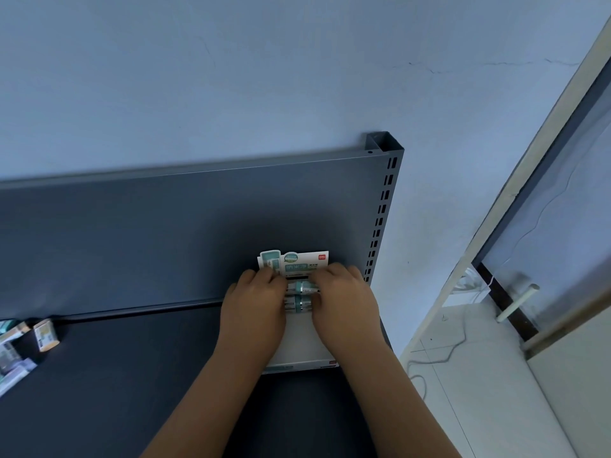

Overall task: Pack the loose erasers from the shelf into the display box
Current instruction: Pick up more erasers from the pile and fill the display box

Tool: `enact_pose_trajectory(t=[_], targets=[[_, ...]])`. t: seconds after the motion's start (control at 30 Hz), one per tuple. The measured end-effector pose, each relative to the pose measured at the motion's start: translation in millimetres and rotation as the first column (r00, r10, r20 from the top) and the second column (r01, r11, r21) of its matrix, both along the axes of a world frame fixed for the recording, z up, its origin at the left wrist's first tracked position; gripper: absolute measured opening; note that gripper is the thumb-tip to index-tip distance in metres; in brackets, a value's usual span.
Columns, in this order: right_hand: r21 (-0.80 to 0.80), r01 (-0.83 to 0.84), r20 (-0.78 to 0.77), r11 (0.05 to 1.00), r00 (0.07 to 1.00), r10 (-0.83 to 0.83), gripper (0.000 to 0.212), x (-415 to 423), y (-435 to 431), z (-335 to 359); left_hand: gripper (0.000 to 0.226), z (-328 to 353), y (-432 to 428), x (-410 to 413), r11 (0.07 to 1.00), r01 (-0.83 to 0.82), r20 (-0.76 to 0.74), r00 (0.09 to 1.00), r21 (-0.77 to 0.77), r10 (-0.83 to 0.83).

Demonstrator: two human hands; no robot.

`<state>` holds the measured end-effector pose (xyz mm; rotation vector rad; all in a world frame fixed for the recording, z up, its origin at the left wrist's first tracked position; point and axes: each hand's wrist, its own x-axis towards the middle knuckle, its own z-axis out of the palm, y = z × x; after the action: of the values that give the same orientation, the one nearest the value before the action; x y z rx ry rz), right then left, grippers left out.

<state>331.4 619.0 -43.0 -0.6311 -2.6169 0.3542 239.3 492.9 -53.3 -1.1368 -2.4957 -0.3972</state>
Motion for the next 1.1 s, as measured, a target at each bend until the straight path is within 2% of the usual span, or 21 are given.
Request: enact_pose_trajectory(t=[0.17,0.33,0.7,0.93,1.1], targets=[[0.042,0.041,-0.016,0.998,0.999,-0.040,0.019,-5.2,-2.2,-7.3,0.019,-0.4,0.7,0.8,1.000,-0.004,0.013,1.000,0.008,0.004],[0.046,0.054,-0.048,0.998,0.997,-0.052,0.023,-4.1,-2.5,-11.2,0.029,-2.2,-2.3,1.4,1.000,-0.004,0.021,1.000,0.019,0.004],[0.053,0.098,-0.043,0.994,0.995,-0.095,0.021,-2.9,-4.3,-18.9,0.026,-4.1,-5.6,-1.1,1.000,-0.012,-0.002,1.000,-0.013,0.012],[0.054,0.118,-0.130,0.992,0.985,-0.110,0.019,-4.2,-8.5,-20.4,0.005,-5.2,-4.7,2.5,1.000,-0.013,-0.002,1.000,-0.026,0.013],[0.114,0.117,-0.120,0.987,0.987,-0.103,0.005,-5.0,-8.0,-24.2,0.025,-6.7,-5.0,4.4,0.999,-0.022,0.009,1.000,-0.050,0.023]])
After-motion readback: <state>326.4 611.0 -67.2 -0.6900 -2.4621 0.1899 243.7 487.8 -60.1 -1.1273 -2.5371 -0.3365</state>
